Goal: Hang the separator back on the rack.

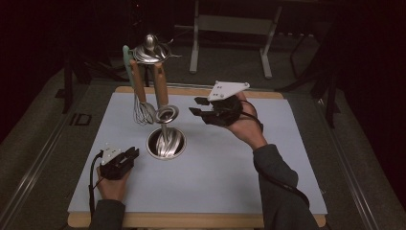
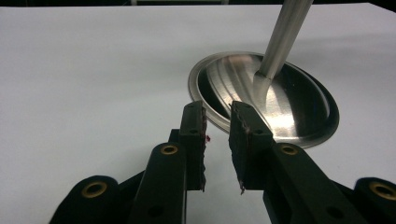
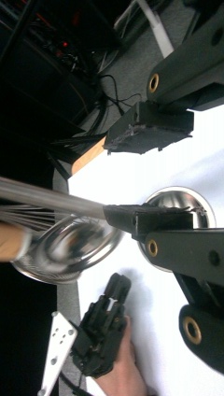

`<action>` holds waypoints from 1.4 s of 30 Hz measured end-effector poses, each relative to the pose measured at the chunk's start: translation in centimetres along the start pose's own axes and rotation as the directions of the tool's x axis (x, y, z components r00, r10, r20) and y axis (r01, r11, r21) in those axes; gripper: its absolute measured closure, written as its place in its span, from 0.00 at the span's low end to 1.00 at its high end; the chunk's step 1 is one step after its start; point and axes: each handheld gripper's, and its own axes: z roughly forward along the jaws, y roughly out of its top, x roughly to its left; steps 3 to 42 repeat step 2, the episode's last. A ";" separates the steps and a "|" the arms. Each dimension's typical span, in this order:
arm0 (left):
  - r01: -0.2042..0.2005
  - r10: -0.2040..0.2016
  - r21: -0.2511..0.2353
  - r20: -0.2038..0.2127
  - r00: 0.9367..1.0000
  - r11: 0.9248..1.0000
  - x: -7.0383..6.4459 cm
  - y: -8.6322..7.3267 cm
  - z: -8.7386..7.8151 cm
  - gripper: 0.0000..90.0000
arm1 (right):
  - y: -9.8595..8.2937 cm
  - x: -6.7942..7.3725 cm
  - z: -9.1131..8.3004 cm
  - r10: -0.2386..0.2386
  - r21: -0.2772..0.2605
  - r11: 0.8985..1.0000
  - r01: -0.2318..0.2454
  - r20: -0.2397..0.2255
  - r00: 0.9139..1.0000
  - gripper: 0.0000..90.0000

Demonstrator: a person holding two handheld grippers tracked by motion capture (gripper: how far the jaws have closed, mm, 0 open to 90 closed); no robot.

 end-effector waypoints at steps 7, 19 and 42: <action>0.000 0.000 0.000 0.000 1.000 1.000 0.0 0.0 0.0 0.84 | -0.7 -0.2 -0.3 0.016 0.017 1.000 -0.016 0.003 1.000 0.66; 0.000 0.000 0.000 0.000 1.000 1.000 0.0 0.0 0.0 0.84 | -0.7 -0.2 -0.3 0.016 0.017 1.000 -0.016 0.003 1.000 0.66; 0.000 0.000 0.000 0.000 1.000 1.000 0.0 0.0 0.0 0.84 | -0.7 -0.2 -0.3 0.016 0.017 1.000 -0.016 0.003 1.000 0.66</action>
